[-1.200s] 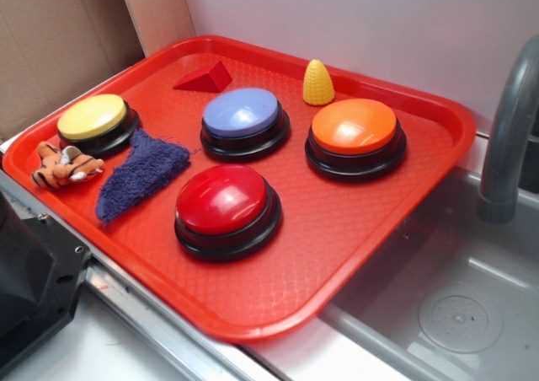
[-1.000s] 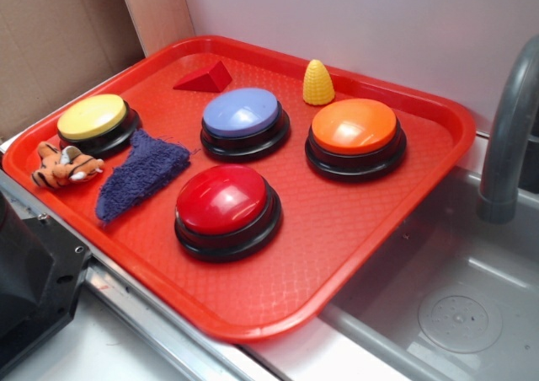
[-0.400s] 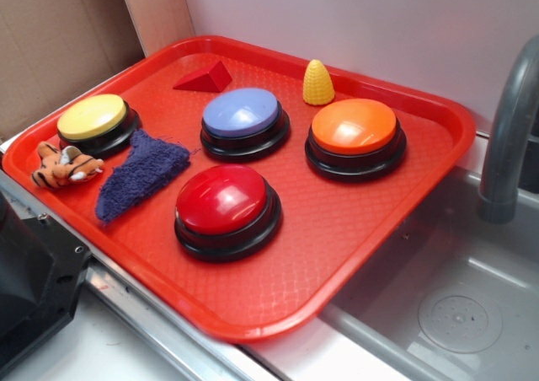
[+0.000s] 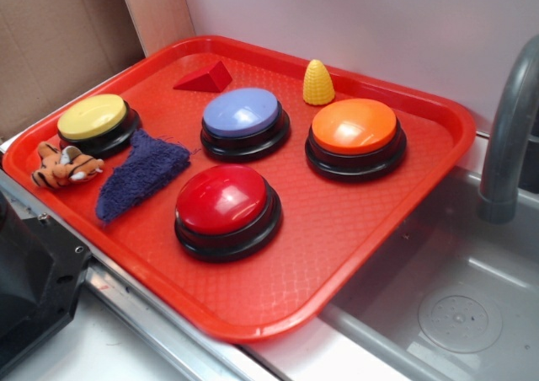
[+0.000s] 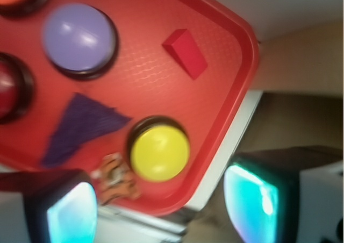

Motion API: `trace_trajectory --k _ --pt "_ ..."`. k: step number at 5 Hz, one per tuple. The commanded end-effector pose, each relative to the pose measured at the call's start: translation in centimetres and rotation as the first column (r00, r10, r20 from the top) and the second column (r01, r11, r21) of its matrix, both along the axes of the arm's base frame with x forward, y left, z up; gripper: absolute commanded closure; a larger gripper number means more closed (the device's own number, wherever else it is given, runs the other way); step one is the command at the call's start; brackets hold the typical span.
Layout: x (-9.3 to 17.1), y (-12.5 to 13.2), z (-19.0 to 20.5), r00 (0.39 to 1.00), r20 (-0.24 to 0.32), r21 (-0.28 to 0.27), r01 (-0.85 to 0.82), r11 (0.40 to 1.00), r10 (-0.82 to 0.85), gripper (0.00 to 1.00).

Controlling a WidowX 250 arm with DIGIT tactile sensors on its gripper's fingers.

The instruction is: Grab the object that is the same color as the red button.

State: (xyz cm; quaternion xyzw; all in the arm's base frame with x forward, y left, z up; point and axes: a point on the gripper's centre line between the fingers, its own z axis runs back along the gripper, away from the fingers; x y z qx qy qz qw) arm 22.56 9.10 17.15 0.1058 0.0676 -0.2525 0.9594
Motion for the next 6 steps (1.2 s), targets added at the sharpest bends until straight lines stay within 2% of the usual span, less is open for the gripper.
trace_trajectory --k 1,3,4,5,6 --pt "4.2 -0.5 -4.1 0.992 0.065 0.073 0.106 0.992 -0.11 0.0" --pt "8.3 -0.3 -8.2 0.986 0.043 0.157 0.155 0.975 -0.163 0.0" --pt "10.2 0.8 -9.8 0.98 0.007 0.154 0.194 0.969 -0.198 0.0" --pt "10.9 2.2 -11.1 0.982 -0.031 0.168 0.188 0.968 -0.186 0.0" --pt "10.3 2.7 -12.0 0.963 -0.113 0.125 0.256 0.959 -0.243 0.0"
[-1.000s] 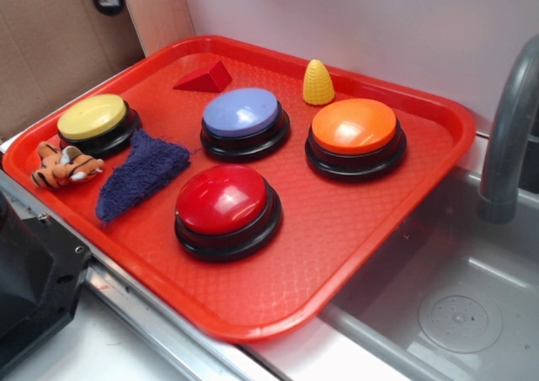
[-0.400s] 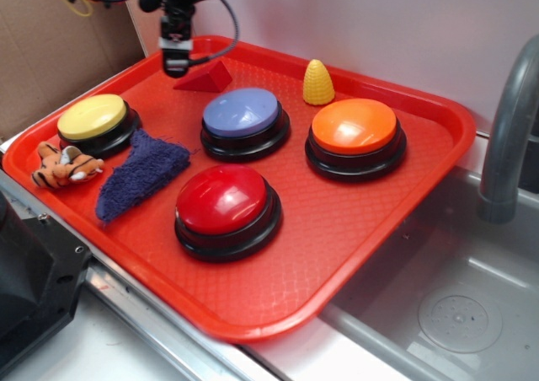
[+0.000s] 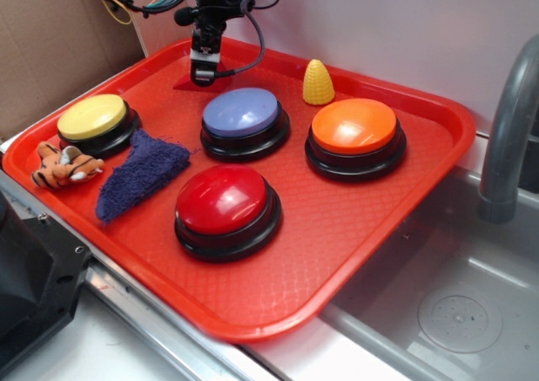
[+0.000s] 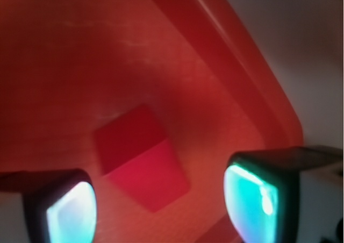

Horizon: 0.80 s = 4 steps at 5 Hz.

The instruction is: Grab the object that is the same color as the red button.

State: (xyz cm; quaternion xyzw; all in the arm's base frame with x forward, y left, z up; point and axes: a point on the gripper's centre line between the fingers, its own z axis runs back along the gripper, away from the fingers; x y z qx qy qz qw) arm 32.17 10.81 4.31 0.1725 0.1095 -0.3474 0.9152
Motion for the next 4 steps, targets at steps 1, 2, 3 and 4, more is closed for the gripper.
trace_trajectory --k 1,2,3,4 --pt "-1.0 0.7 0.1 0.981 -0.137 -0.071 0.127 0.989 -0.136 0.0" --pt "-1.1 0.1 -0.8 0.979 -0.14 -0.101 0.134 0.986 -0.147 0.0" --pt "0.7 -0.4 -1.9 0.999 -0.012 -0.119 0.034 0.992 -0.035 0.0" --pt "2.1 0.2 -3.2 0.998 0.05 -0.103 -0.043 0.994 0.048 0.0"
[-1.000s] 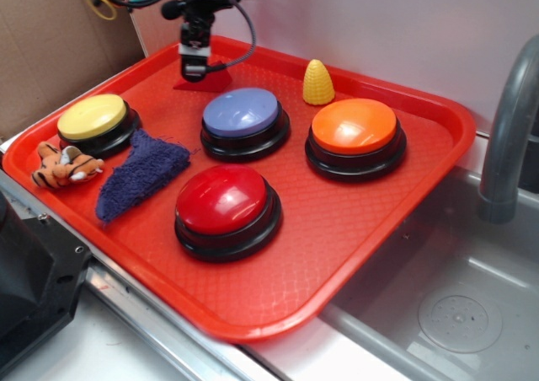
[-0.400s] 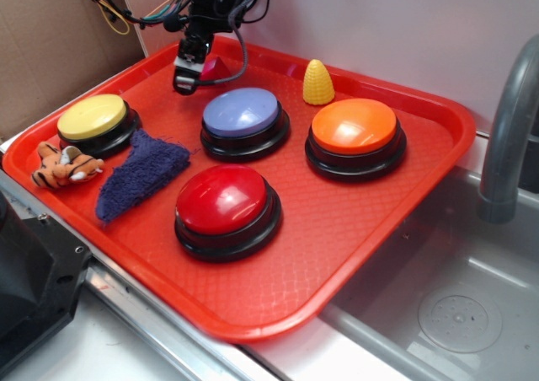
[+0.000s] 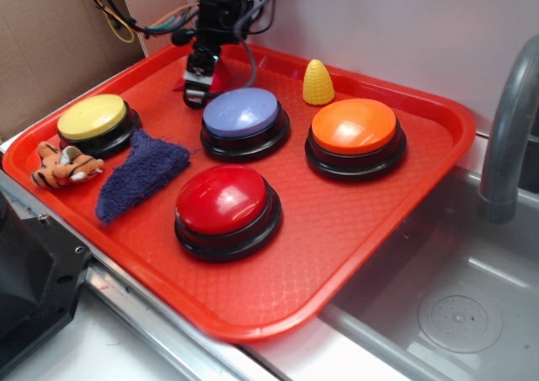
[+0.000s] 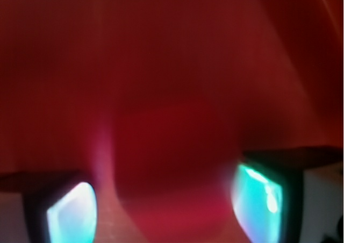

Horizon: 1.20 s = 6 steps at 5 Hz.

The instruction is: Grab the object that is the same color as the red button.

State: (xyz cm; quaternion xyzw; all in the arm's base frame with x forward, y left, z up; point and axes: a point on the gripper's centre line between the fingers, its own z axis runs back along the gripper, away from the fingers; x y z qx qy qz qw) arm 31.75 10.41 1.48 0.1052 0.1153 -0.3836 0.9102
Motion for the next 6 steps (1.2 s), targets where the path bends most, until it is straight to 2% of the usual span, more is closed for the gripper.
trace_trajectory --k 1,2,3,4,5,6 --pt "2.3 1.1 -1.2 0.989 0.084 0.001 -0.119 0.993 0.119 1.0" --pt "0.4 1.5 -1.0 0.991 0.051 0.004 -0.123 0.992 0.122 1.0" --pt "-1.7 0.8 1.4 0.946 0.093 -0.059 -0.305 0.95 0.31 1.0" --pt "-3.7 -2.8 6.0 0.836 0.236 -0.129 -0.478 0.869 0.495 1.0" --pt "-4.9 -6.1 11.0 0.726 0.304 -0.245 -0.566 0.787 0.617 1.0" --pt "-5.8 -7.8 16.3 0.659 0.294 -0.315 -0.618 0.721 0.693 1.0"
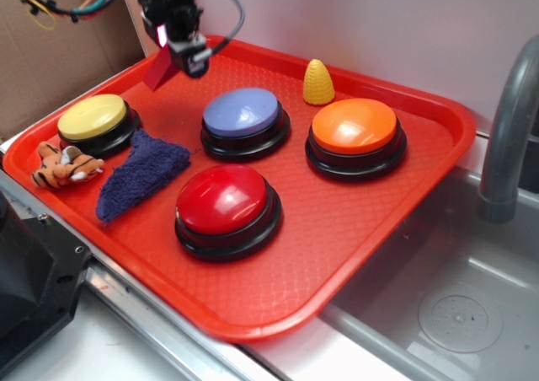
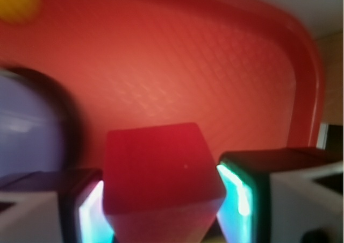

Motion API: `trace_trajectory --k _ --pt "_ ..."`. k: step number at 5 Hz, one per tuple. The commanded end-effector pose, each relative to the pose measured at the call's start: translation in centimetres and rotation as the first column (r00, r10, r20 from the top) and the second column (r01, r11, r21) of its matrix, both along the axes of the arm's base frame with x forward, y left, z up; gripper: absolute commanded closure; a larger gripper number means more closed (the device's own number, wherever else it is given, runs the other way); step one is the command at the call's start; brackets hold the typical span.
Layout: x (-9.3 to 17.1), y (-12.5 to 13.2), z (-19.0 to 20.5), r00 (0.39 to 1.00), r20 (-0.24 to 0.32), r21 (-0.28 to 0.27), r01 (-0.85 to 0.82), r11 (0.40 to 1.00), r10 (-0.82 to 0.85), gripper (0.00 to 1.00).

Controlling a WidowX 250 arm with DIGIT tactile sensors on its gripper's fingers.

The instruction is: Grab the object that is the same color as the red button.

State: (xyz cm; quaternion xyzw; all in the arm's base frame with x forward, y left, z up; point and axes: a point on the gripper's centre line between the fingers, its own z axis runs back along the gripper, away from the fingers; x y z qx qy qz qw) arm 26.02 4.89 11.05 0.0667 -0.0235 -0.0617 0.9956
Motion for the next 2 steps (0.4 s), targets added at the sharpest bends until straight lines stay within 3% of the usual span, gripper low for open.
trace_trajectory --k 1,2 --pt "-1.05 -4.22 11.55 0.975 0.105 -0.131 -0.183 0.974 0.197 1.0" --pt "-1.47 -4.6 12.14 0.962 0.124 -0.124 -0.229 0.965 0.244 1.0"
